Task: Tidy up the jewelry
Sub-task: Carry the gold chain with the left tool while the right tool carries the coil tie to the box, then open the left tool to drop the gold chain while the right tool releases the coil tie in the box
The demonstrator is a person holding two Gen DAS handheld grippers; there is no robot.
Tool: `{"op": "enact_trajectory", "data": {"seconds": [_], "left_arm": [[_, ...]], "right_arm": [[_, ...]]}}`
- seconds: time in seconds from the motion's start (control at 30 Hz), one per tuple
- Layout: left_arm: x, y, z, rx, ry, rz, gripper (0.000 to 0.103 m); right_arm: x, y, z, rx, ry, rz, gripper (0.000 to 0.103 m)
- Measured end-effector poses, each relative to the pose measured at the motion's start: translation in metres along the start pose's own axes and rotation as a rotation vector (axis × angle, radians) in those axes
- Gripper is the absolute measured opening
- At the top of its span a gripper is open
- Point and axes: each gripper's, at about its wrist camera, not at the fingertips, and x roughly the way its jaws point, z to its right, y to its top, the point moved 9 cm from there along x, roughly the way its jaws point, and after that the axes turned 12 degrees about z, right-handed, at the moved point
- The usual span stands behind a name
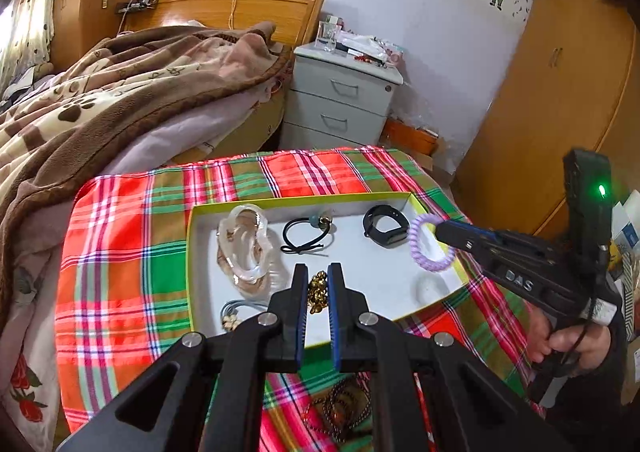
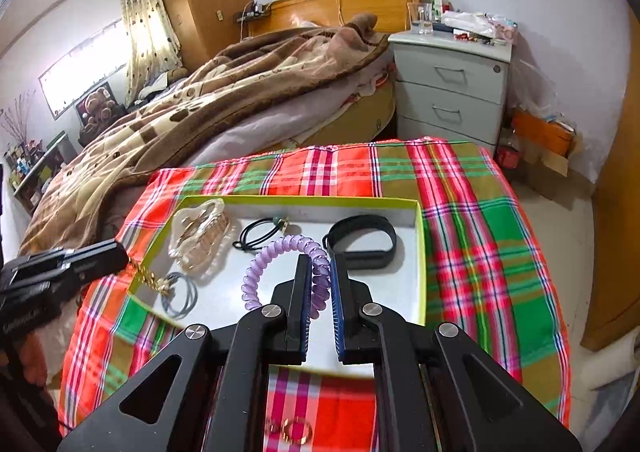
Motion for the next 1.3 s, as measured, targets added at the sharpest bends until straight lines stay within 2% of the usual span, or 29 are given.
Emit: {"op": "enact_trajectory", "data": {"seconds": [0.4,0.53,0.87,1.07,1.3], "left_arm": [[0.045,-0.010,0.003,0.014,0.011,-0.054,0.010],[0.055,-0.017,0.000,0.043,0.048,-0.072,0.010],[0.072,-0.038,-0.007,0.033,0.066,-0.134,0.010],[0.074,-0.042,-0.010,0.023,0.081,-0.146,0.010],[0.076,-0.045,-0.012,0.018,0.086,-0.157,0.011]], "right_arm": [[0.067,-0.008,-0.001,-0.070,-0.013,-0.125,0.010],[0.077,-0.011,0.000,-0.088,-0.021,-0.141,0.010],[0.084,-0.008,-0.004,-0.162,-0.050,-0.133,0.010],[0.087,-0.007,-0.008,-0.231,-0.082,-0.128,0.010],[0.089,-0.006,-0.007,-0.247,-0.092,-0.127,0.010]]}}
